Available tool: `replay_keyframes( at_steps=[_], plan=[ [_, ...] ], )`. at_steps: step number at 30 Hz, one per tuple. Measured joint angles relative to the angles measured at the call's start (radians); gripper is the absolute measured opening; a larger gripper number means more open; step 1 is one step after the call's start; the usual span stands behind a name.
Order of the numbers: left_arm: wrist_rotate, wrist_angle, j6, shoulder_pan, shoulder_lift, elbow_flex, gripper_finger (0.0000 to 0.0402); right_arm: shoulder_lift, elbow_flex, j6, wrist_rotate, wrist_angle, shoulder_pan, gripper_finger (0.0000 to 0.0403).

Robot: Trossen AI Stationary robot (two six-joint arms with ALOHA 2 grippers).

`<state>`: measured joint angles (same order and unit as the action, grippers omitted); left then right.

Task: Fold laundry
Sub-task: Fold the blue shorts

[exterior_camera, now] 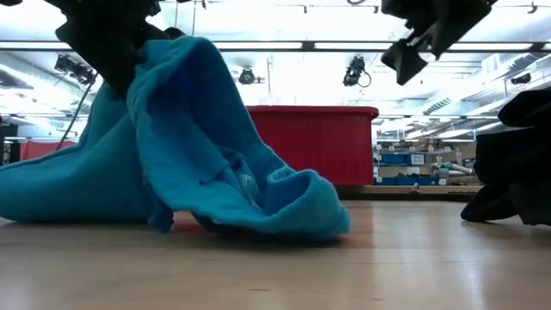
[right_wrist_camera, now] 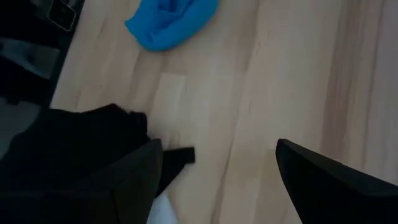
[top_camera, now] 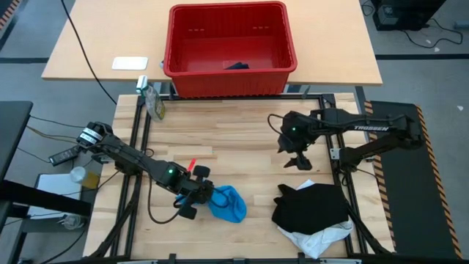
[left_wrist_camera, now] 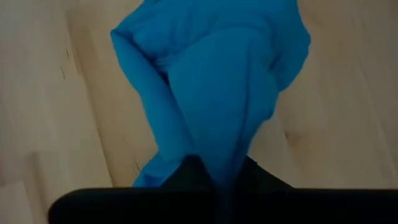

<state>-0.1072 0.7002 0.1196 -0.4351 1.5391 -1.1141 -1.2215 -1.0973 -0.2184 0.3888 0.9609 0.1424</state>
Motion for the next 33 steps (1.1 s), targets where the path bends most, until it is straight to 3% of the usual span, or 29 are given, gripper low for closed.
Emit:
replay_keyframes(
  at_steps=[4, 9, 13, 18, 29, 33],
  plan=[
    [0.0, 0.0, 0.057, 0.0, 0.0, 0.0, 0.0011, -0.001, 0.033, 0.011, -0.039, -0.129, -0.03, 0.0317],
    [0.0, 0.008, 0.104, 0.0, 0.0, -0.014, 0.0011, 0.016, 0.168, 0.23, 0.008, -0.482, -0.074, 0.0315],
    [-0.012, 0.002, 0.113, 0.008, 0.0, -0.039, 0.0011, -0.007, 0.212, 0.294, -0.106, -0.702, -0.145, 0.0305],
    [-0.019, 0.002, 0.174, 0.048, 0.0, -0.058, 0.0011, -0.055, 0.187, 0.324, -0.216, -0.73, -0.195, 0.0288],
    [-0.002, -0.001, 0.177, 0.147, 0.0, -0.058, 0.0011, -0.126, 0.185, 0.444, -0.214, -0.783, -0.233, 0.0266],
    [0.008, -0.002, 0.149, 0.171, 0.0, -0.058, 0.0011, -0.137, 0.185, 0.416, -0.257, -0.794, -0.236, 0.0262]
  ],
)
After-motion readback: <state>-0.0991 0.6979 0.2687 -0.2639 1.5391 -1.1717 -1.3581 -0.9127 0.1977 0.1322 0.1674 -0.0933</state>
